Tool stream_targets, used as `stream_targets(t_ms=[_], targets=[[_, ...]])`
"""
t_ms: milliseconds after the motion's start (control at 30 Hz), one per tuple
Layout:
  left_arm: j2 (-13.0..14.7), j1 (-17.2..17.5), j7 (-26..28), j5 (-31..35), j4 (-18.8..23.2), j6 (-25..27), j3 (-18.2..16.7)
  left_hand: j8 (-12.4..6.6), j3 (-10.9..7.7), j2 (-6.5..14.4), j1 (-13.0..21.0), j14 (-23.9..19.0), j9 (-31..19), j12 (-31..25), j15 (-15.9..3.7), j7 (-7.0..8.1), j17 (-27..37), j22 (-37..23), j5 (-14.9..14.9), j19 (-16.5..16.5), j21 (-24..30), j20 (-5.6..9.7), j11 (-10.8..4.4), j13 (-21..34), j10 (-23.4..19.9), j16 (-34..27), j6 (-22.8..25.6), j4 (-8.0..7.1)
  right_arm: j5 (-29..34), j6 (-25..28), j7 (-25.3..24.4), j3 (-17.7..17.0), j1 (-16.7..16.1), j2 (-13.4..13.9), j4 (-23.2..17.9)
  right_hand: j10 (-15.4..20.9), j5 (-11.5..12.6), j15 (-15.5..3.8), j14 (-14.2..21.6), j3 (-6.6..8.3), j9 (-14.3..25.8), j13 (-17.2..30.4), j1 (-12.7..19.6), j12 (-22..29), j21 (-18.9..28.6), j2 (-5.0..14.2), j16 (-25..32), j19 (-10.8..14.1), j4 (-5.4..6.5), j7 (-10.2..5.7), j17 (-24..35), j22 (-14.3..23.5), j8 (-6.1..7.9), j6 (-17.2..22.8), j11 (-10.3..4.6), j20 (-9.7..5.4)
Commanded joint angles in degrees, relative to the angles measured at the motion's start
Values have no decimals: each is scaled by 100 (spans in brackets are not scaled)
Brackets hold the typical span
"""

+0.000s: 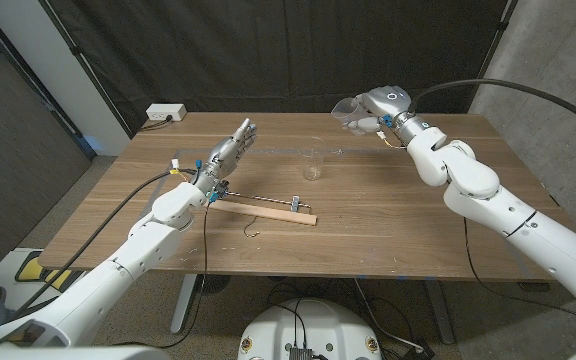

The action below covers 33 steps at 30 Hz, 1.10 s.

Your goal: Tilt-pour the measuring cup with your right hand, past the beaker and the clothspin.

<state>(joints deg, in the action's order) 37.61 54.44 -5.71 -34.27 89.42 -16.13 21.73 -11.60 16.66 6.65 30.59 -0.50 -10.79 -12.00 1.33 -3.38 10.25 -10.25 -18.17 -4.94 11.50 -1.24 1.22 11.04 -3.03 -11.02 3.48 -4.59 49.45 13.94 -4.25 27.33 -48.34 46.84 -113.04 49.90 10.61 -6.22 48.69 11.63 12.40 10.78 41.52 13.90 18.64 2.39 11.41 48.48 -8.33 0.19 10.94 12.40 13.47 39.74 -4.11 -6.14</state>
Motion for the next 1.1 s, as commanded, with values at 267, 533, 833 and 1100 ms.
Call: stream_targets(t_ms=[267, 533, 833, 1100], targets=[[-25, -203, -98, -4, -79, 158, 102, 11, 42, -17, 40, -18, -19, 13, 9, 12, 32, -32, 40, -30, 14, -8, -3, 14, -51, 10, 20, -5, -2076, 390, -1629, -770, -1694, -103, -352, 126, 21, -562, -61, 182, 8, 18, 358, -23, -16, 379, -23, -61, 122, -532, 20, 7, -36, 625, -40, -560], [30, -160, -26, 25, 38, 236, 98, 8, 44, -15, 43, -24, -19, 12, 5, 15, 32, -32, 41, -32, 14, -14, -7, 14, -53, 8, 28, -7, -2778, 218, -1957, -940, -2102, -163, -382, 100, 17, -522, -87, 185, 8, 19, 357, -44, -27, 392, -22, -90, 127, -520, 27, 4, -55, 602, -55, -559], [28, -163, 2, 48, 101, 299, 134, 10, 47, -12, 48, -22, -19, 17, 5, 15, 32, -33, 43, -36, 14, -15, 1, 14, -42, 8, 23, -9, -3103, 41, -2363, -921, -2400, -221, -329, 95, 11, -517, -101, 188, 7, 20, 358, -56, -30, 402, -19, -99, 129, -505, 30, 3, -65, 596, -35, -553], [-7, -149, 38, 64, 113, 299, 160, 9, 49, -11, 50, -20, -19, 14, 7, 13, 32, -33, 45, -39, 14, -16, -3, 14, -48, 9, 26, -10, -3247, -333, -2924, -807, -2613, -451, -130, 115, 7, -518, -106, 196, 9, 21, 365, -58, -28, 421, -12, -96, 129, -512, 34, 1, -72, 596, -11, -558]])
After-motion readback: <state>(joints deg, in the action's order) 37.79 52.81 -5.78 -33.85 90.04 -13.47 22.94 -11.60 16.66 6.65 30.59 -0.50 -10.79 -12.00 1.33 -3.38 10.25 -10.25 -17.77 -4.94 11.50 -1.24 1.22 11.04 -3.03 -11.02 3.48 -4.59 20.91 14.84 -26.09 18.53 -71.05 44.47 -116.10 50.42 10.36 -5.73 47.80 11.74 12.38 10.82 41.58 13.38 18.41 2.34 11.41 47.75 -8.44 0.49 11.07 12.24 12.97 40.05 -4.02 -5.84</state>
